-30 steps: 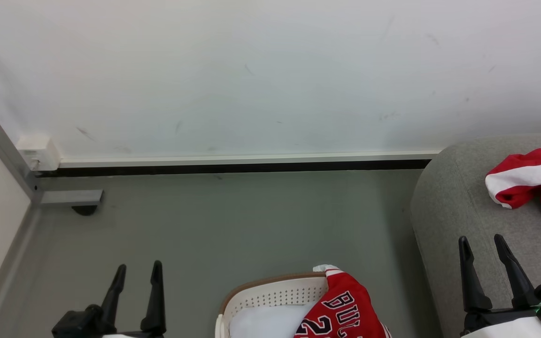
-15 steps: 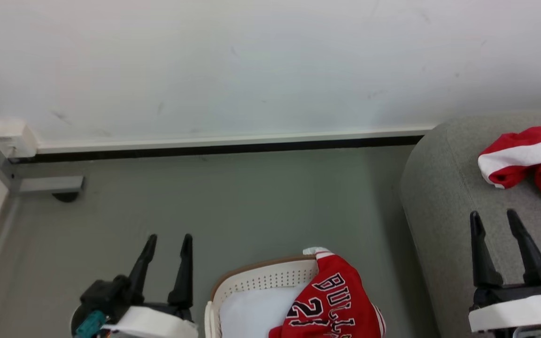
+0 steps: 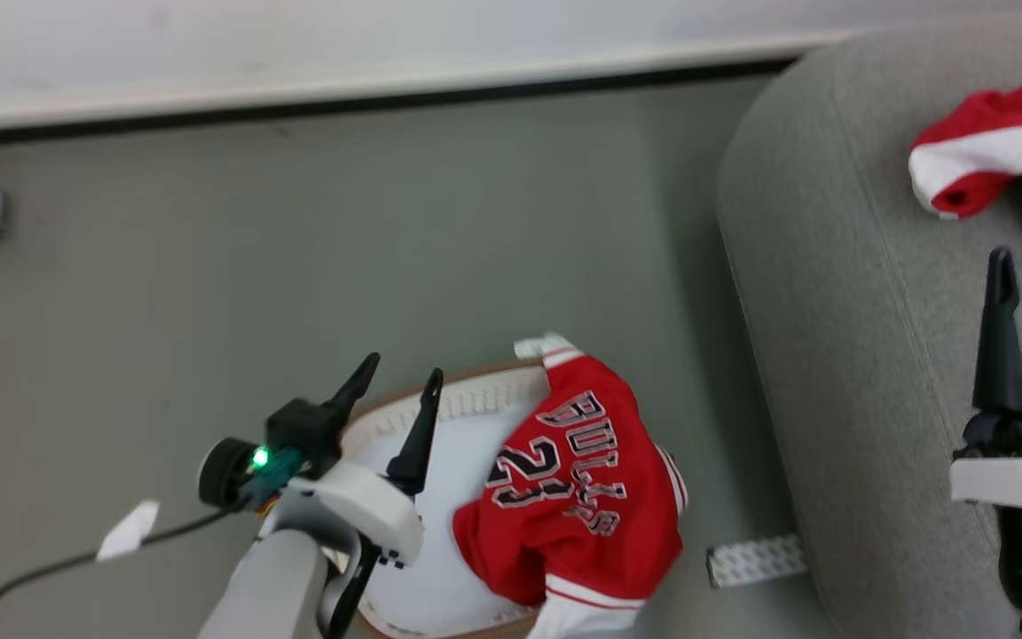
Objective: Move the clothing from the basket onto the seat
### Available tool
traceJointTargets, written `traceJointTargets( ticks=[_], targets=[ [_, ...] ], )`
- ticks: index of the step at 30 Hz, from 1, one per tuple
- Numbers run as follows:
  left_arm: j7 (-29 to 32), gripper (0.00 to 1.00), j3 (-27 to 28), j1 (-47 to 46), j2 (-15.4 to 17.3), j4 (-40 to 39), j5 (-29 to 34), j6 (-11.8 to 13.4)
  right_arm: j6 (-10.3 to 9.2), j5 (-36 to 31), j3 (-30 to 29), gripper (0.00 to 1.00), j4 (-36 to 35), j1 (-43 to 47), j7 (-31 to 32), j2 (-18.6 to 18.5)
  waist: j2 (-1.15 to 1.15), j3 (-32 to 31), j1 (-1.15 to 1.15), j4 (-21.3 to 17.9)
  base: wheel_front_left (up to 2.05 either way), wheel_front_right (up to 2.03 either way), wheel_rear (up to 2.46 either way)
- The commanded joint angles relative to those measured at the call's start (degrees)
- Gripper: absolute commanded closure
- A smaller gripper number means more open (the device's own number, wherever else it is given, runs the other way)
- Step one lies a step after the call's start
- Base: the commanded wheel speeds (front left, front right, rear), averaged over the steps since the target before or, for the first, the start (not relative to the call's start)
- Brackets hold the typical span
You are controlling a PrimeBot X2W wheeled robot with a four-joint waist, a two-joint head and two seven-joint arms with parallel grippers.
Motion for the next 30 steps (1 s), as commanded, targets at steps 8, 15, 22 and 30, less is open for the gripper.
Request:
traceJointTargets(
  ticks=[8,15,22,30],
  targets=[
    [5.87,0.0,-8.84,-10.31,3.48,13.38,2.47,-0.41,-0.13,0.09,0.56,0.0,-3.01,-4.81,0.04,-0.24,0.0,14.01,-0.01,-7.59,0.0,0.0,0.0],
    [9.49,0.0,-18.64,-16.44,6.47,22.85,-0.34,-0.45,-0.13,0.74,-0.33,0.0,-5.91,-7.24,0.04,2.18,0.0,20.98,-0.01,-12.09,0.0,0.0,0.0],
    [14.03,0.0,-25.85,-21.35,9.35,29.53,-5.08,-0.45,-0.13,1.78,-0.7,0.0,-8.32,-8.41,0.04,4.15,0.0,26.09,-0.01,-15.81,0.0,0.0,0.0],
    [18.46,0.0,-30.45,-26.49,10.65,35.3,-6.91,-0.34,-0.13,3.61,-0.96,0.0,-10.13,-7.15,0.04,4.61,0.0,30.3,-0.01,-17.34,0.0,0.0,0.0]
  ],
)
